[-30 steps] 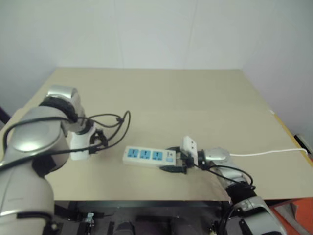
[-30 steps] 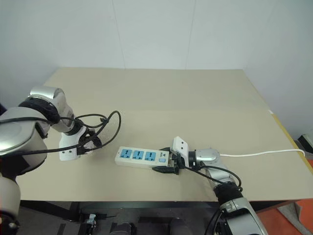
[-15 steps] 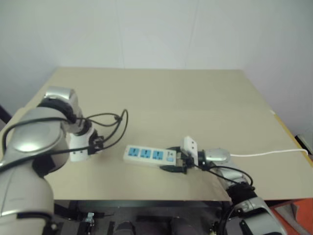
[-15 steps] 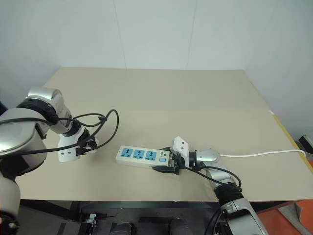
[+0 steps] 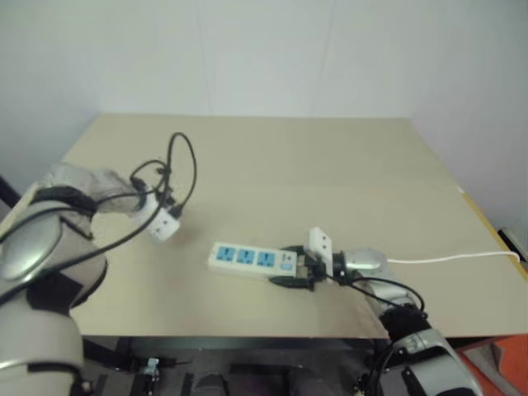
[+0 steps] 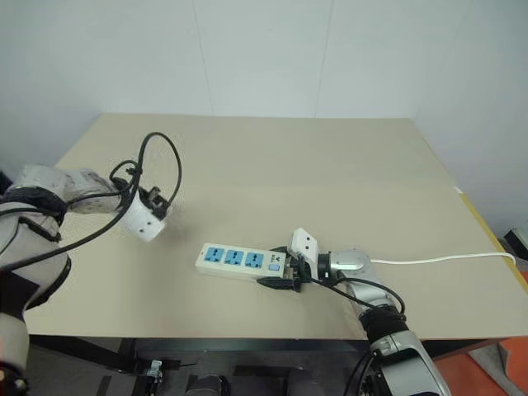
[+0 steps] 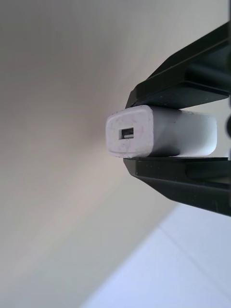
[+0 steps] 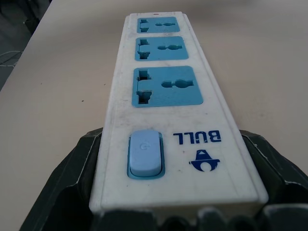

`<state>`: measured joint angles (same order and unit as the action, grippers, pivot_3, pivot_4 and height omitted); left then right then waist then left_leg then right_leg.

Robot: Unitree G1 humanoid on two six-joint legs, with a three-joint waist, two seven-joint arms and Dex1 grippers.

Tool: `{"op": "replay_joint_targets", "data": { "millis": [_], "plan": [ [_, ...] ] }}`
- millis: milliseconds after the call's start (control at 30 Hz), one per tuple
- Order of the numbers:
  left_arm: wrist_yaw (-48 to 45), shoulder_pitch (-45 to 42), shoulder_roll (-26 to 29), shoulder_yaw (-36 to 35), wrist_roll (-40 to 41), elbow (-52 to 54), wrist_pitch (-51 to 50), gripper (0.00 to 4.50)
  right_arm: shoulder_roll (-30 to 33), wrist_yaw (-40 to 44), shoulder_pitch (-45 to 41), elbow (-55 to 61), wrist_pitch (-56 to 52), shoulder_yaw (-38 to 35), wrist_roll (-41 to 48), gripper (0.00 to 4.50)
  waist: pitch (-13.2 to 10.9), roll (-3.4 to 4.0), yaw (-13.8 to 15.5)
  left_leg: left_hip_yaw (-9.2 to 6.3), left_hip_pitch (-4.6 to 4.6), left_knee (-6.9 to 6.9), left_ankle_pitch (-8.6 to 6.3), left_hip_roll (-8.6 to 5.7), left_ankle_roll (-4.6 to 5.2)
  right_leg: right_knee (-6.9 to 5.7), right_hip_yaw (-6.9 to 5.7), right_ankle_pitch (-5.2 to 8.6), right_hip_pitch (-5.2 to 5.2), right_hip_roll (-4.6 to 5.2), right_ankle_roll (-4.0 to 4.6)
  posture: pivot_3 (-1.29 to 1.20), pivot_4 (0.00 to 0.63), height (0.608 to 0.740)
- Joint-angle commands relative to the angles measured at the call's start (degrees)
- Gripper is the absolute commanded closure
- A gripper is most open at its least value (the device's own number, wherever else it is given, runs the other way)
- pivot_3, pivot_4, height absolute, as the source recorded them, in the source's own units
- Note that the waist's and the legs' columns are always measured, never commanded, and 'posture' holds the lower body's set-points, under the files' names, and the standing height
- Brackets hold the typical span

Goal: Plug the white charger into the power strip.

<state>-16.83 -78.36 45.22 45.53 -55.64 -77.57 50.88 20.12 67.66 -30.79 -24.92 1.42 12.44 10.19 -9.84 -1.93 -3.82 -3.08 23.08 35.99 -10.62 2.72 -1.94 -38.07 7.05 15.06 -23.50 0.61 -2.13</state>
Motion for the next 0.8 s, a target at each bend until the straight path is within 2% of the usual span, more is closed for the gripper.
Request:
{"op": "replay_joint_targets", "data": {
  "millis": [33, 200, 333, 433, 533, 667, 800],
  "plan": [
    [-3.0, 1.3, -0.3, -5.8, 6.0, 2.7, -7.5, 3.49, -0.2, -0.7, -1.3, -0.4, 1.2, -0.6, -0.4, 1.10, 0.0, 0.00, -0.1, -0.01, 0.00, 0.00, 0.00, 0.00, 0.00, 0.00, 0.00, 0.00, 0.00, 0.00, 0.00, 0.00, 0.150, 0.740],
    [-5.6, 4.4, -4.1, -14.7, 14.5, 5.2, -20.7, 3.49, -0.5, -0.9, -1.6, -1.0, 1.7, -0.6, -0.5, 1.10, 0.0, 0.01, -0.2, -0.02, -0.06, 0.01, 0.00, 0.00, 0.00, -0.05, -0.01, -0.01, 0.03, 0.00, 0.01, 0.00, 0.150, 0.740],
    [-2.8, 5.6, -8.7, -21.4, 20.6, 7.3, -31.9, 3.49, -0.7, -1.1, -1.2, -1.0, 2.1, -0.5, -0.6, 1.10, 0.0, 0.01, -0.1, -0.04, -0.05, 0.02, 0.00, 0.00, 0.00, -0.04, -0.02, -0.02, 0.05, 0.00, 0.03, 0.00, 0.150, 0.740],
    [1.5, 5.7, -13.6, -29.1, 27.7, 8.6, -41.5, 3.49, -0.9, -1.4, -1.1, -0.8, 2.1, -0.5, -0.6, 1.10, 0.0, 0.01, -0.1, -0.07, -0.07, 0.03, 0.00, 0.00, 0.00, -0.02, -0.03, -0.05, 0.10, 0.00, 0.08, 0.00, 0.150, 0.740],
    [1.9, 5.7, -18.1, -38.4, 37.3, 11.2, -49.4, 3.49, -1.1, -1.7, -0.9, -0.5, 2.1, -0.6, -0.6, 1.10, 0.0, 0.01, -0.3, -0.08, -0.10, 0.02, 0.00, 0.00, 0.00, -0.01, -0.04, -0.09, 0.13, 0.01, 0.13, 0.00, 0.150, 0.740],
    [-1.5, 9.2, -22.9, -50.1, 51.5, 24.0, -59.5, 3.49, -1.3, -2.4, -0.4, 0.0, 2.0, -0.8, -0.4, 1.10, 0.0, 0.01, -0.4, -0.09, -0.15, -0.02, 0.00, 0.01, 0.00, -0.04, -0.05, -0.14, 0.13, 0.00, 0.22, 0.00, 0.150, 0.740],
    [-9.6, 16.7, -24.3, -55.5, 63.4, 44.5, -72.4, 3.49, -1.3, -3.0, 0.2, 0.6, 1.8, -0.9, -0.2, 1.10, 0.0, 0.02, -0.5, -0.09, -0.16, -0.04, 0.01, 0.01, -0.01, -0.06, -0.03, -0.24, 0.13, 0.00, 0.39, 0.00, 0.150, 0.740]
  ]
}}
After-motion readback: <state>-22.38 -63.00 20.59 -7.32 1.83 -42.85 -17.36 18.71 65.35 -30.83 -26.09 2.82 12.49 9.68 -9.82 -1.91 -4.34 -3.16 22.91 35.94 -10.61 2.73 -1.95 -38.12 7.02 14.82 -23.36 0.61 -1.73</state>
